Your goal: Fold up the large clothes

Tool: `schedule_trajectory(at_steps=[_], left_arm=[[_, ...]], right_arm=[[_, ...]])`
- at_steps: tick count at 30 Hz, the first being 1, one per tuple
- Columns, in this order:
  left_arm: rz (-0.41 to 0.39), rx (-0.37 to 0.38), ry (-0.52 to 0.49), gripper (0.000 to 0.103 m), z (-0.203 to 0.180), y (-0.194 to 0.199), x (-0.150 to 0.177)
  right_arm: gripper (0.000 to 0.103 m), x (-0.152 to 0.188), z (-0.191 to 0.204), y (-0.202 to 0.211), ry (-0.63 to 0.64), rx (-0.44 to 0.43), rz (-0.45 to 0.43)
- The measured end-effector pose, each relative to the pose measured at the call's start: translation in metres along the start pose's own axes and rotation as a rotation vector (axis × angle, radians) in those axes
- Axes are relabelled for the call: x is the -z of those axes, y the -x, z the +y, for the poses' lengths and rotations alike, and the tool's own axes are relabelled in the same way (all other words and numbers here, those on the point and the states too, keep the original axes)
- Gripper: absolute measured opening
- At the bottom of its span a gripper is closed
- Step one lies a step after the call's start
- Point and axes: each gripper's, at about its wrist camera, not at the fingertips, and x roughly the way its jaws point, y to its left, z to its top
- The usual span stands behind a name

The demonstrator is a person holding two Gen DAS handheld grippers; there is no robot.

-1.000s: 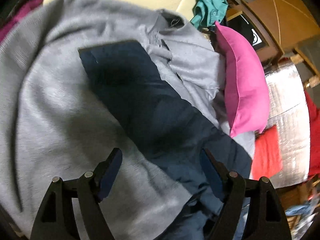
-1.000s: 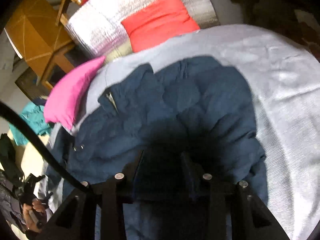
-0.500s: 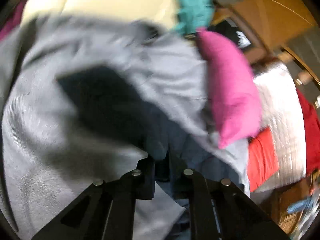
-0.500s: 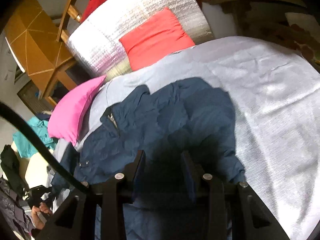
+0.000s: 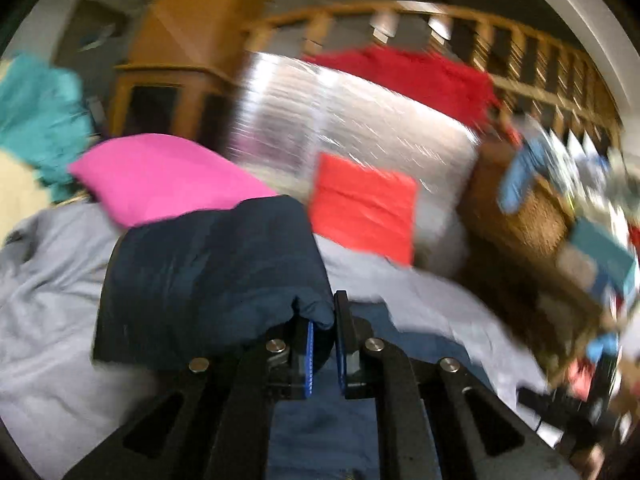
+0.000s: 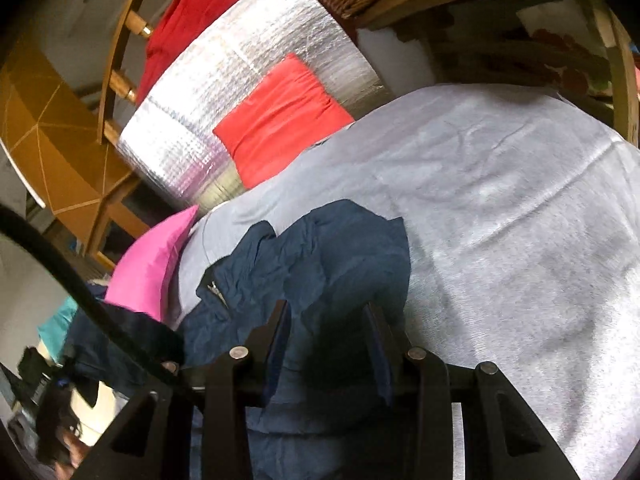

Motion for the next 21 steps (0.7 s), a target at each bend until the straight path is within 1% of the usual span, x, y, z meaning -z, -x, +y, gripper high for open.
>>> schedule_trajectory(at_steps=[1, 3, 4, 5, 6, 7, 8, 9, 10, 11, 12, 13, 14, 15, 16, 17, 19, 21], left_arm=[[0.029, 0.009, -0.031, 0.009, -0.013, -0.010, 0.008], [0.105, 0.040, -0.044, 0.009, -0.027, -0.034, 0.025], [0.160, 0.061, -0.040, 0.009, -0.032, -0.046, 0.034], [0.234, 0.070, -0.040, 0.010, -0.038, -0.059, 0.045], [0.292, 0.063, -0.034, 0.010, -0.041, -0.068, 0.055], [0.357, 0.067, -0.016, 0.011, -0.041, -0.079, 0.064], [0.432, 0.097, 0.014, 0.013, -0.039, -0.088, 0.073], [0.508, 0.111, 0.050, 0.013, -0.037, -0.095, 0.080], [0.549, 0.121, 0.078, 0.015, -0.034, -0.098, 0.082], [0.578, 0.141, 0.110, 0.020, -0.029, -0.096, 0.083], [0.593, 0.161, 0.133, 0.023, -0.024, -0.092, 0.081], [0.604, 0.188, 0.163, 0.034, -0.018, -0.083, 0.077], [0.606, 0.198, 0.180, 0.059, -0.012, -0.075, 0.076], [0.593, 0.202, 0.198, 0.070, -0.003, -0.062, 0.071], [0.569, 0.205, 0.211, 0.077, 0.004, -0.053, 0.067], [0.538, 0.213, 0.233, 0.077, 0.017, -0.044, 0.060], [0.512, 0.227, 0.280, 0.077, 0.039, -0.030, 0.051], [0.474, 0.209, 0.359, 0.077, 0.069, -0.019, 0.045]], right_arm=[[0.041, -0.001, -0.002, 0.002, -0.009, -0.001, -0.003], [0.041, -0.004, -0.006, 0.004, -0.023, -0.005, -0.006], [0.041, -0.005, -0.008, 0.005, -0.031, -0.009, -0.004], [0.041, -0.007, -0.010, 0.005, -0.036, -0.011, -0.004], [0.041, -0.007, -0.010, 0.006, -0.042, -0.013, -0.004], [0.041, -0.009, -0.011, 0.005, -0.048, -0.015, -0.001], [0.041, -0.010, -0.012, 0.005, -0.052, -0.015, 0.001], [0.041, -0.010, -0.014, 0.005, -0.054, -0.015, 0.003], [0.041, -0.011, -0.014, 0.004, -0.054, -0.014, 0.006], [0.041, -0.011, -0.015, 0.003, -0.056, -0.013, 0.008], [0.041, -0.012, -0.015, 0.003, -0.060, -0.016, 0.009], [0.041, -0.011, -0.014, 0.004, -0.063, -0.021, 0.010], [0.041, -0.010, -0.013, 0.004, -0.065, -0.025, 0.010], [0.042, -0.010, -0.013, 0.004, -0.065, -0.028, 0.009], [0.042, -0.009, -0.011, 0.005, -0.064, -0.032, 0.008], [0.043, -0.008, -0.009, 0.005, -0.061, -0.037, 0.007], [0.043, -0.005, -0.005, 0.004, -0.055, -0.044, 0.011], [0.043, -0.003, -0.002, 0.003, -0.048, -0.047, 0.015]])
